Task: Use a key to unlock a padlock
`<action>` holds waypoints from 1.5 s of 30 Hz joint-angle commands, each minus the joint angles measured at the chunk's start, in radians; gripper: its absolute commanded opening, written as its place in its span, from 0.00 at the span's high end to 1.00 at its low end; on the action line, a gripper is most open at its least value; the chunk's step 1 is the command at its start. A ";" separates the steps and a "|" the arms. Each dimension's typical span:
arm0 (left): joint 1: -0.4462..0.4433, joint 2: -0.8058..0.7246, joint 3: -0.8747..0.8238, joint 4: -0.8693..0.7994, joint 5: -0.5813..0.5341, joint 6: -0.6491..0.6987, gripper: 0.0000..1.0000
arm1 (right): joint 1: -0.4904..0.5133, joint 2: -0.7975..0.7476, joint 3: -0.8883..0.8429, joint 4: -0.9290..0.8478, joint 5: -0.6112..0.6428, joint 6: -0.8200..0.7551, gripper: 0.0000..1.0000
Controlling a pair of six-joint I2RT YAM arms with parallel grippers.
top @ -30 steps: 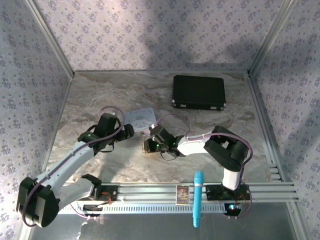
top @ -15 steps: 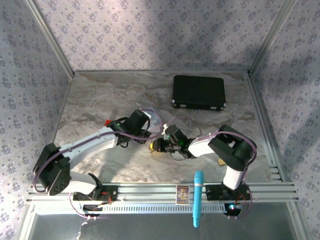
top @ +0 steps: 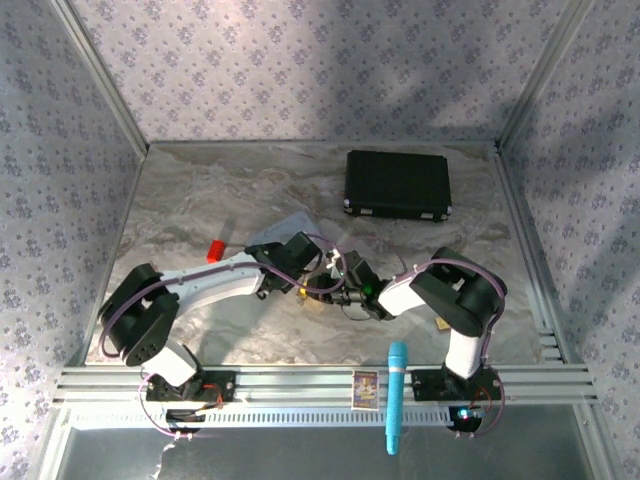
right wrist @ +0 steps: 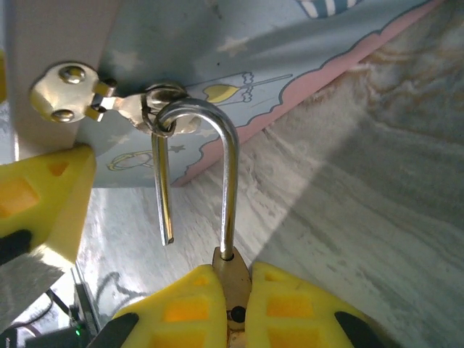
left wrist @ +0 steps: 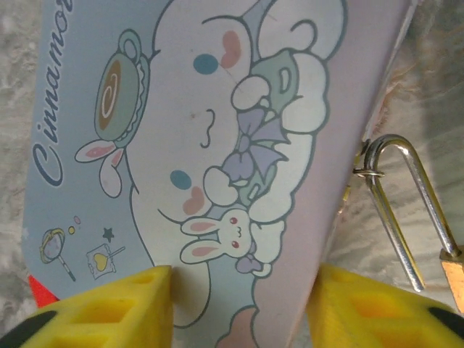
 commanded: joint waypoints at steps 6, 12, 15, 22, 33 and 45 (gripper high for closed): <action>-0.007 0.059 -0.054 -0.020 0.012 0.016 0.60 | -0.042 0.039 -0.006 0.180 0.064 0.158 0.99; -0.017 0.063 -0.064 -0.012 -0.009 0.030 0.60 | -0.077 0.055 -0.001 0.227 0.051 0.203 0.99; -0.020 0.055 -0.069 -0.006 0.002 0.028 0.60 | -0.098 0.061 0.001 0.235 0.045 0.214 0.99; -0.026 0.053 -0.072 -0.004 -0.016 0.027 0.61 | -0.119 0.093 0.006 0.276 0.024 0.259 0.99; -0.032 0.036 -0.082 0.019 -0.037 0.027 0.60 | -0.176 0.082 -0.065 0.193 -0.069 0.252 0.99; -0.094 0.043 -0.072 0.019 -0.031 0.040 0.60 | -0.075 0.185 -0.002 0.407 0.136 0.556 1.00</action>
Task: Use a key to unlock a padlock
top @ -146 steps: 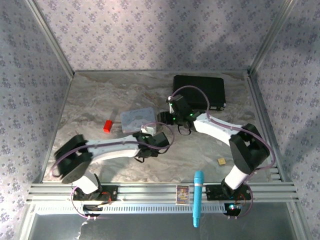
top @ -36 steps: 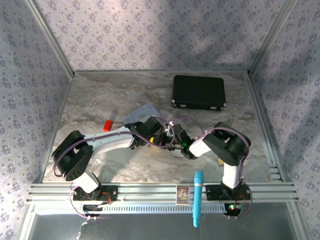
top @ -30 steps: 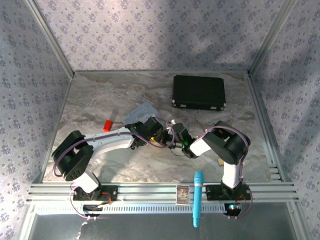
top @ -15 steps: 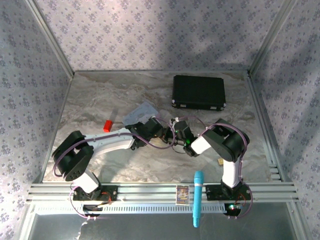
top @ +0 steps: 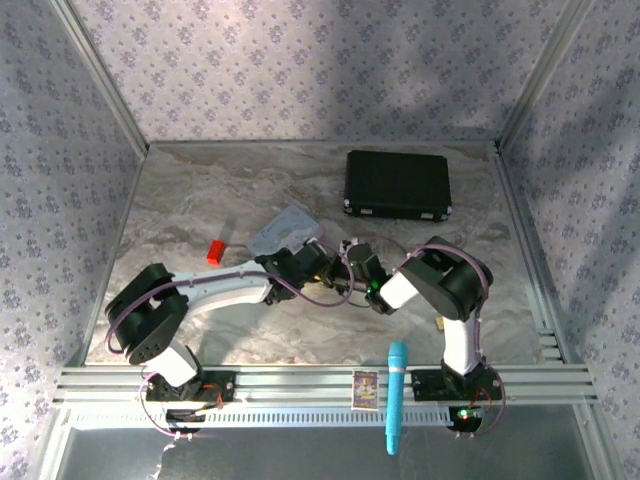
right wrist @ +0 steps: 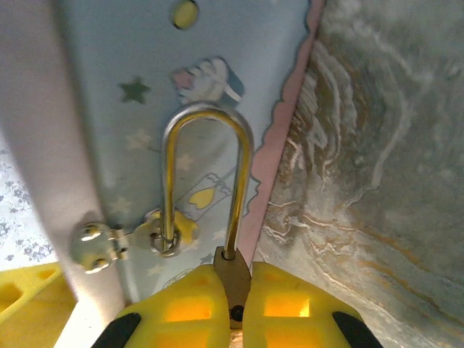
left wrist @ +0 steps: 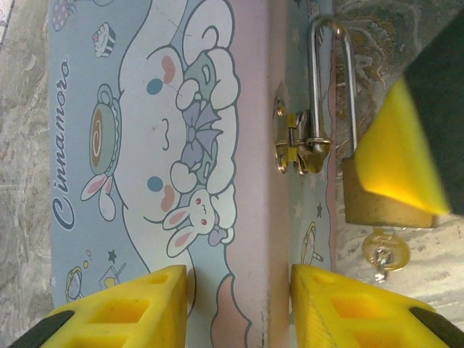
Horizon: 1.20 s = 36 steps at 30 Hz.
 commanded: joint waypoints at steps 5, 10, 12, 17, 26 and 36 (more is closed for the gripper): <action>-0.018 0.000 -0.069 -0.063 0.077 0.029 0.60 | 0.009 0.053 -0.001 0.084 0.115 0.129 1.00; 0.015 0.002 -0.075 -0.066 0.069 0.035 0.60 | 0.000 0.002 -0.075 -0.021 0.076 0.057 1.00; 0.017 -0.004 -0.075 -0.053 0.069 0.045 0.60 | -0.010 0.013 -0.132 0.047 0.086 0.081 1.00; -0.010 -0.003 -0.075 -0.029 0.069 0.060 0.60 | -0.037 0.080 -0.110 0.168 0.049 0.153 1.00; -0.034 0.013 -0.081 -0.026 0.088 0.089 0.60 | 0.049 -0.016 -0.035 0.106 0.235 0.167 1.00; -0.010 0.002 -0.092 -0.012 0.070 0.099 0.60 | 0.016 -0.006 -0.082 0.094 0.186 0.151 1.00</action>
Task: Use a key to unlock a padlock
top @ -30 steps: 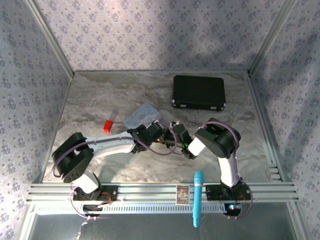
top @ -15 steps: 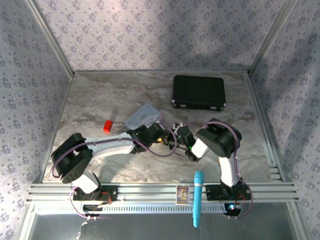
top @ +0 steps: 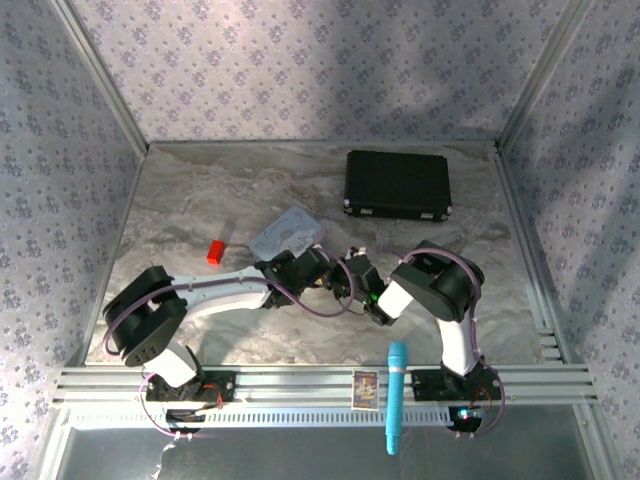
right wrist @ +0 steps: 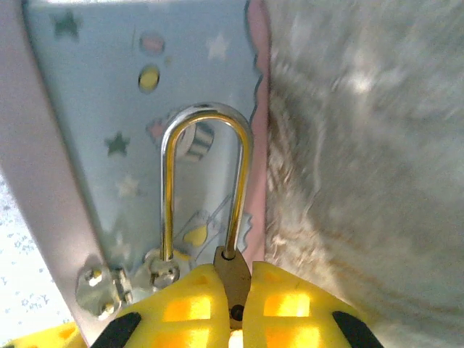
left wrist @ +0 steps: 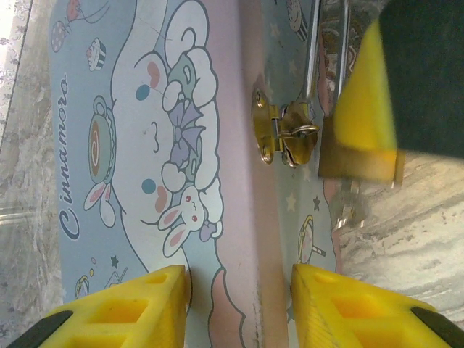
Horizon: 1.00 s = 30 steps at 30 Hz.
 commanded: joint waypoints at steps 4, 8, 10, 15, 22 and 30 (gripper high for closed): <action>0.046 0.005 -0.040 -0.067 0.047 -0.010 0.58 | -0.039 -0.022 -0.049 -0.152 -0.178 -0.080 1.00; 0.056 -0.001 -0.022 -0.065 0.016 0.007 0.53 | -0.069 -0.056 -0.091 -0.301 -0.292 -0.162 1.00; 0.065 0.005 -0.008 -0.064 -0.008 0.002 0.47 | -0.088 -0.099 -0.084 -0.420 -0.350 -0.230 1.00; 0.100 0.012 -0.005 -0.021 -0.026 0.014 0.34 | -0.116 -0.249 0.071 -1.057 -0.399 -0.562 1.00; 0.172 0.018 0.040 0.008 -0.061 0.043 0.13 | -0.146 -0.216 0.292 -1.580 -0.431 -0.908 0.99; 0.249 0.061 0.058 0.035 -0.098 0.026 0.09 | -0.156 -0.183 0.422 -1.772 -0.360 -1.051 0.95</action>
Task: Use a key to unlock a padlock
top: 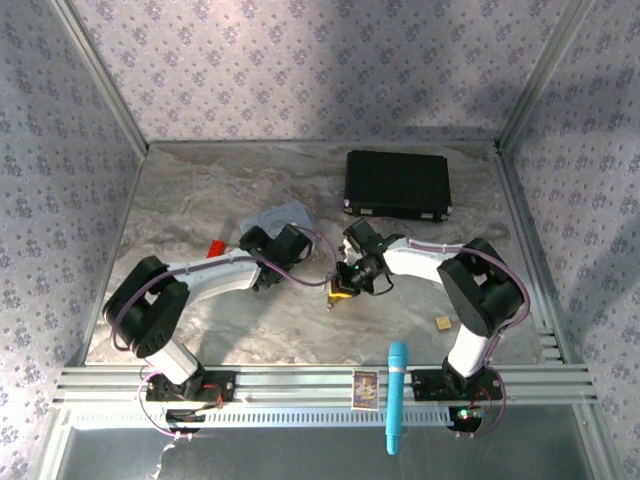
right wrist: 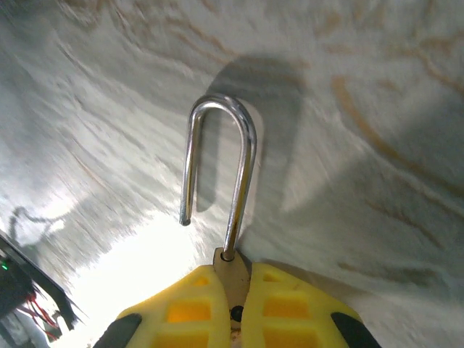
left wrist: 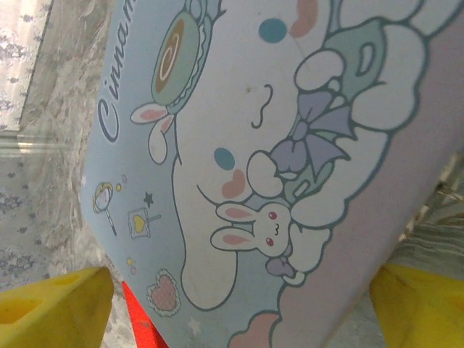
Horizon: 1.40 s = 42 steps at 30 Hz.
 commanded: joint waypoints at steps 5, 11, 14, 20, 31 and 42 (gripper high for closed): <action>0.038 0.020 0.014 0.057 -0.011 -0.011 0.07 | -0.012 0.054 0.053 -0.253 0.068 -0.125 0.83; 0.032 -0.078 -0.010 0.048 -0.005 -0.065 0.01 | 0.004 0.010 0.069 -0.268 0.145 -0.126 0.66; 0.030 -0.151 0.006 0.011 0.012 -0.095 0.00 | 0.016 -0.006 0.094 -0.296 0.188 -0.140 0.56; 0.031 -0.346 -0.041 0.006 0.084 -0.226 0.00 | 0.037 -0.103 0.123 -0.295 0.320 -0.161 0.39; 0.390 -0.721 -0.363 0.252 0.032 -0.474 0.00 | -0.085 -0.435 -0.003 0.013 0.942 -0.342 0.01; 0.629 -0.497 -0.625 0.833 0.054 -0.199 0.00 | -0.442 -0.532 -0.351 0.482 0.977 -0.517 0.02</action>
